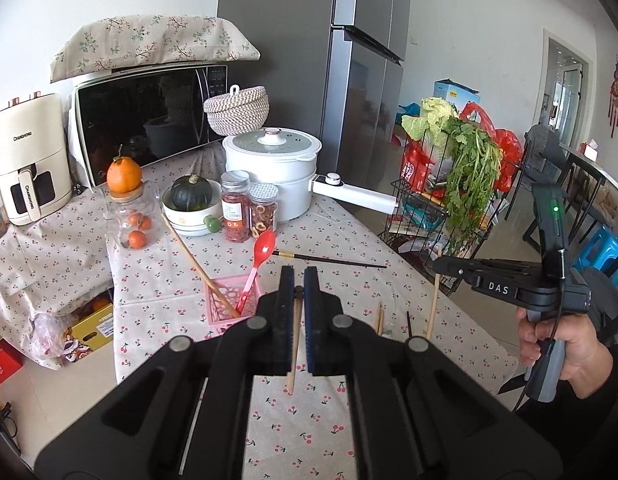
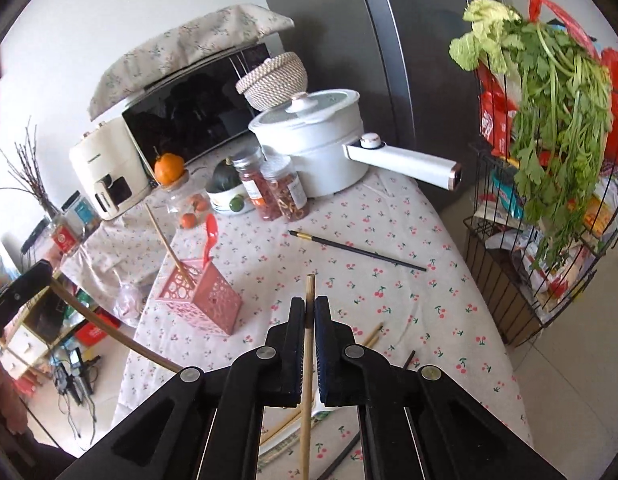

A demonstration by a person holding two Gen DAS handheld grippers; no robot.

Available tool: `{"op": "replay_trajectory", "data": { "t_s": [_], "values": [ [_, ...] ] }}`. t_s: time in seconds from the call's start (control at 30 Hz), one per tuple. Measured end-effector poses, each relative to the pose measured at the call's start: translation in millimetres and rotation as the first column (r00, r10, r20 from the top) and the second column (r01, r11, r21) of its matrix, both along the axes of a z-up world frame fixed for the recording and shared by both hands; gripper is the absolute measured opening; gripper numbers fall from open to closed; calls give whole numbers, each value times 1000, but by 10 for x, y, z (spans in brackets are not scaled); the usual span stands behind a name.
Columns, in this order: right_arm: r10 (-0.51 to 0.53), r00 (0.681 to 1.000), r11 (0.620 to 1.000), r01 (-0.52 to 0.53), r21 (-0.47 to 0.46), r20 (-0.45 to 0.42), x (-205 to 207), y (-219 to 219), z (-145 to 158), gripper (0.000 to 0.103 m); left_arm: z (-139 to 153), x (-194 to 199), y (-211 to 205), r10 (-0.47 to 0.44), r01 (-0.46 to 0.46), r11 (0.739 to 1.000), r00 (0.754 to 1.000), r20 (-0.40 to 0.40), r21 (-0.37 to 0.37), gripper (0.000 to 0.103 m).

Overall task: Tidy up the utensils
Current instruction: 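Carry the chopsticks with both tools over the pink holder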

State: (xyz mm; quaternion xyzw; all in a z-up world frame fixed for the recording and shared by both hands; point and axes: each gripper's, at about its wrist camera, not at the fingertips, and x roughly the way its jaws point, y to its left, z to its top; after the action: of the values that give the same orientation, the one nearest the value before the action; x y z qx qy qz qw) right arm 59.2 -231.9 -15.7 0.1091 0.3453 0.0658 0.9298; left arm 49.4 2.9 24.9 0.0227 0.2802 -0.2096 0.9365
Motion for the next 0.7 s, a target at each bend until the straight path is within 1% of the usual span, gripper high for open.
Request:
{"op": "replay_trajectory", "data": {
  "t_s": [0.13, 0.23, 0.37, 0.47, 0.53, 0.7],
  "values": [
    [40, 994, 998, -36, -43, 99, -177, 131, 271, 4, 74, -33, 8, 4, -4, 1000, 1000, 22, -7, 5],
    [59, 985, 998, -52, -47, 162, -259, 199, 467, 4, 156, -33, 28, 10, -10, 1000, 999, 38, -23, 5],
    [85, 969, 996, -75, -52, 231, -261, 312, 740, 4, 329, -6, 48, 18, -15, 999, 997, 72, -36, 5],
    [107, 960, 994, -96, -55, 258, -168, 421, 931, 4, 472, 72, 78, 36, -32, 998, 995, 96, -47, 5],
    [127, 957, 992, -115, -61, 261, -81, 512, 1028, 5, 555, 144, 106, 49, -44, 998, 993, 105, -51, 5],
    [170, 943, 985, -152, -85, 287, 70, 759, 1213, 4, 690, 297, 155, 82, -79, 996, 987, 137, -26, 5]
  ]
}}
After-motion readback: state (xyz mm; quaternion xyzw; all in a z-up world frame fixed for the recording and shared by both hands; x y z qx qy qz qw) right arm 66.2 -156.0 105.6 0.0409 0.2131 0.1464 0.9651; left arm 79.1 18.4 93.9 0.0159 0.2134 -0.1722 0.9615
